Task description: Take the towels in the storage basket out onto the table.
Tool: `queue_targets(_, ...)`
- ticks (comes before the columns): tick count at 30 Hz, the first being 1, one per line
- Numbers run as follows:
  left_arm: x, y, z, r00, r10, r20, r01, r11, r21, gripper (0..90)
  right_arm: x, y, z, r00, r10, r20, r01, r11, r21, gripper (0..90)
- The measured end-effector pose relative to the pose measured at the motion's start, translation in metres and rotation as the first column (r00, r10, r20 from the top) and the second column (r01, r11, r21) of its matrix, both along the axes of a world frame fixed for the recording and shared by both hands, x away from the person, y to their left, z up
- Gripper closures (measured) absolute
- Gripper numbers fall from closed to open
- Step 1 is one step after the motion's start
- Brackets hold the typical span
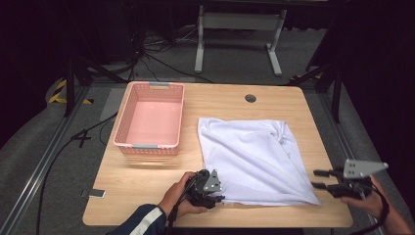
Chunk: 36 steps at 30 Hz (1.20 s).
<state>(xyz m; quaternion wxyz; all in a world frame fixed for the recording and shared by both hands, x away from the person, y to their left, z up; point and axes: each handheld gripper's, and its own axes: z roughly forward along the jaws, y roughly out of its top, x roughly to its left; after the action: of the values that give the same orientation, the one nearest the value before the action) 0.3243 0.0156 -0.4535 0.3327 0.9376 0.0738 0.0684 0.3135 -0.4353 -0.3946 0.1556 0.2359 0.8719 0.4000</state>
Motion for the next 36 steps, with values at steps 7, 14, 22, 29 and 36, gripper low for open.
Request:
queue_targets(7,0.000,0.011,-0.004,0.9990,-0.019,-0.040,0.018,0.9997,-0.015,82.8,0.077,0.040,-0.025,0.9882,-0.123,-0.091,0.118,0.9917,-0.051,68.4)
queue_targets(14,-0.012,0.032,-0.005,0.9987,0.000,-0.051,0.000,0.9999,-0.016,83.9,0.081,0.045,-0.052,0.9732,-0.135,-0.186,0.120,0.9888,-0.089,74.2)
queue_targets(22,-0.028,0.048,-0.003,0.9957,-0.013,-0.091,0.011,0.9997,-0.021,82.9,0.048,0.041,-0.049,0.9679,-0.106,-0.228,0.085,0.9915,-0.098,69.4)
queue_targets(29,0.018,0.019,0.032,0.9762,0.217,-0.013,-0.216,0.9616,-0.170,46.4,0.079,0.041,-0.018,0.9664,-0.239,-0.096,0.235,0.9709,-0.045,65.9)
queue_targets(36,0.096,-0.016,0.027,0.9126,0.409,-0.009,-0.402,0.8922,-0.206,42.6,0.130,0.062,-0.034,0.9468,-0.260,-0.189,0.249,0.9650,-0.083,52.0)
